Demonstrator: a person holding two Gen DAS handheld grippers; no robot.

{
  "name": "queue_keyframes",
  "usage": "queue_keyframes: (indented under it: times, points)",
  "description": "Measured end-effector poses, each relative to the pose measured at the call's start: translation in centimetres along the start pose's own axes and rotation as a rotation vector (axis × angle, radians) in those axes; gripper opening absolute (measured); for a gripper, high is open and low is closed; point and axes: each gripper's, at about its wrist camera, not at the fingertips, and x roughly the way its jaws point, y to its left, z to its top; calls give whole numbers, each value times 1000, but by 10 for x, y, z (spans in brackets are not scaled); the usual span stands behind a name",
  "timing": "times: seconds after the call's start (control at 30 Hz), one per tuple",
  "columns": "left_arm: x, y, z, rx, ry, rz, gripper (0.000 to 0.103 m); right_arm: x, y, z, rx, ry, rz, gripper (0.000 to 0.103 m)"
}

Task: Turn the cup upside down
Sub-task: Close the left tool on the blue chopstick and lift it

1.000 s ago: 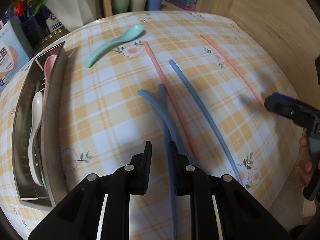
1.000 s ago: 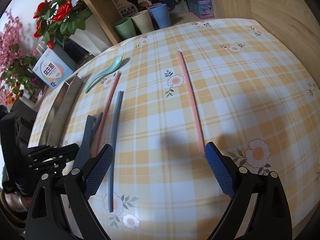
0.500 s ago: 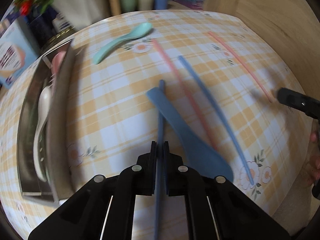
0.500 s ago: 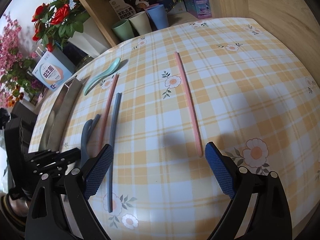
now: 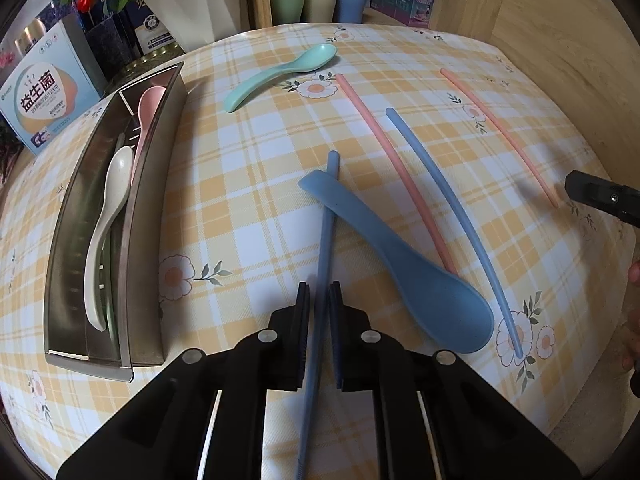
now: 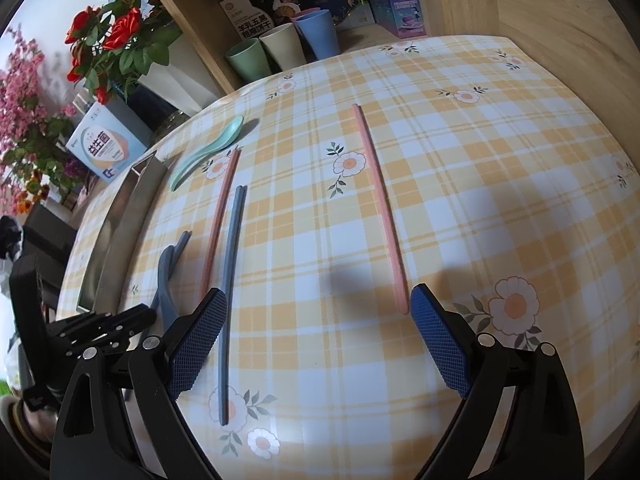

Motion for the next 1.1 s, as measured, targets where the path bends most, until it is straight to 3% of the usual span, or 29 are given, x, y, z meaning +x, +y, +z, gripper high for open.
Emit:
queue_keyframes:
  times: [0.23, 0.57, 0.9, 1.0, 1.1]
  points:
    - [-3, 8, -2, -50, -8, -61, 6, -2, 4, -2, -15, 6, 0, 90]
    - [-26, 21, -7, -97, -62, -73, 6, 0, 9, -4, -31, 15, -3, 90]
    - [-13, 32, -22, -144, 21, -63, 6, 4, 20, -7, -52, 28, 3, 90]
    - [-12, 27, -19, -127, 27, -43, 9, 4, 22, -7, -57, 29, 8, 90]
    - [-10, 20, -18, -98, 24, -42, 20, 3, 22, -7, -55, 27, 7, 90]
